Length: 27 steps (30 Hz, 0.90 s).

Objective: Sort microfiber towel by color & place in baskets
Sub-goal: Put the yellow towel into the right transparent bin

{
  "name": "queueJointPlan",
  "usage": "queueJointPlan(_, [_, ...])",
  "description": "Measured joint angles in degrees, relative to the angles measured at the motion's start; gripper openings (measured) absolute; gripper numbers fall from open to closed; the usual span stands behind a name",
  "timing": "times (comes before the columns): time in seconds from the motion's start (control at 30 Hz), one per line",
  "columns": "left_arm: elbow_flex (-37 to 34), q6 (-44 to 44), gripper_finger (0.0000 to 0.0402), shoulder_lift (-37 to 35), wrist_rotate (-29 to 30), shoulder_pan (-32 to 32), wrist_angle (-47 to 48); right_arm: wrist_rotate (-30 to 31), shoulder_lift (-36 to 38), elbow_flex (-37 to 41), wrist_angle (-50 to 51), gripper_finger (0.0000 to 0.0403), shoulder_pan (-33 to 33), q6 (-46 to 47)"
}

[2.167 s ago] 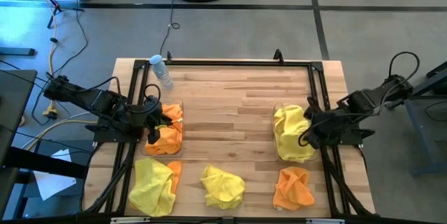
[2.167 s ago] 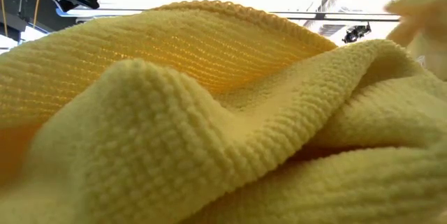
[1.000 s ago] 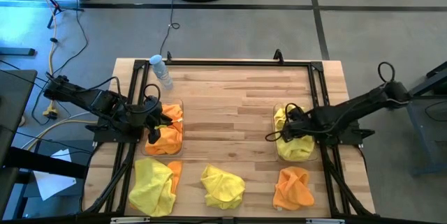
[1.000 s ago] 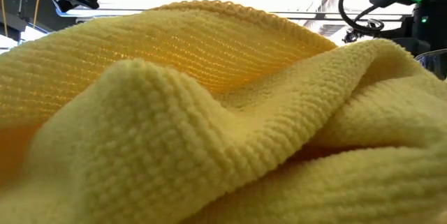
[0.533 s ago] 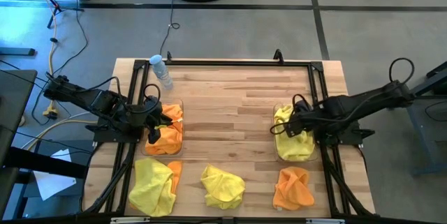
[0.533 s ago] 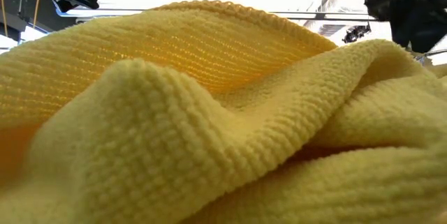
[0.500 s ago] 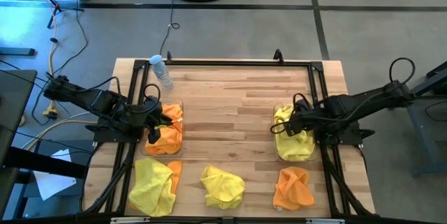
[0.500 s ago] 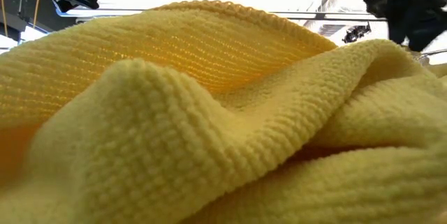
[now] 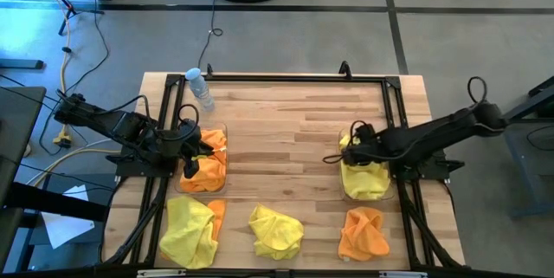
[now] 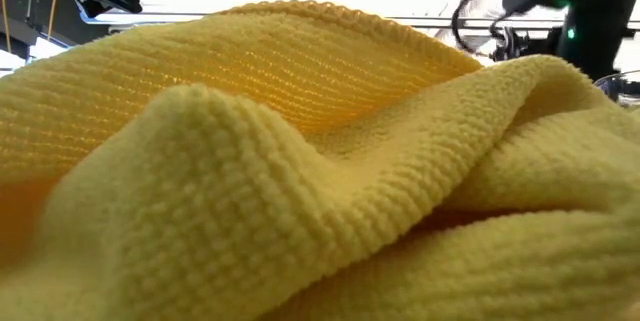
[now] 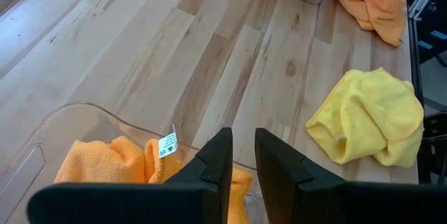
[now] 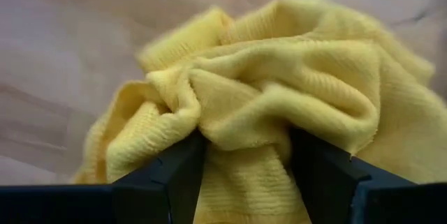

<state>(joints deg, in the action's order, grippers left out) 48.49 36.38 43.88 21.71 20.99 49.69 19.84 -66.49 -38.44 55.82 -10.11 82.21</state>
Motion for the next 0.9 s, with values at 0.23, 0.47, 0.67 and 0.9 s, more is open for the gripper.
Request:
queueJointPlan(0.23, [0.0, 0.0, 0.0048, 0.0, 0.0, 0.0, 0.0, -2.1, -2.8, 2.3, -2.1, 0.0201, 0.0, -1.7])
queueJointPlan(0.47, [0.0, -1.1, 0.0048, 0.0, 0.0, 0.0, 0.1, -4.0, -0.4, -4.9, 8.8, 0.0201, 0.0, -3.5])
queueJointPlan(0.67, [0.0, -5.2, 0.0048, 0.0, 0.0, 0.0, 0.2, -5.4, 1.8, -14.3, 19.1, 0.0201, 0.0, -2.2])
queueJointPlan(0.9, [0.0, -8.5, 0.0048, 0.0, 0.0, 0.0, 0.2, -5.4, 2.1, -25.7, 24.4, 0.0201, 0.0, 0.5])
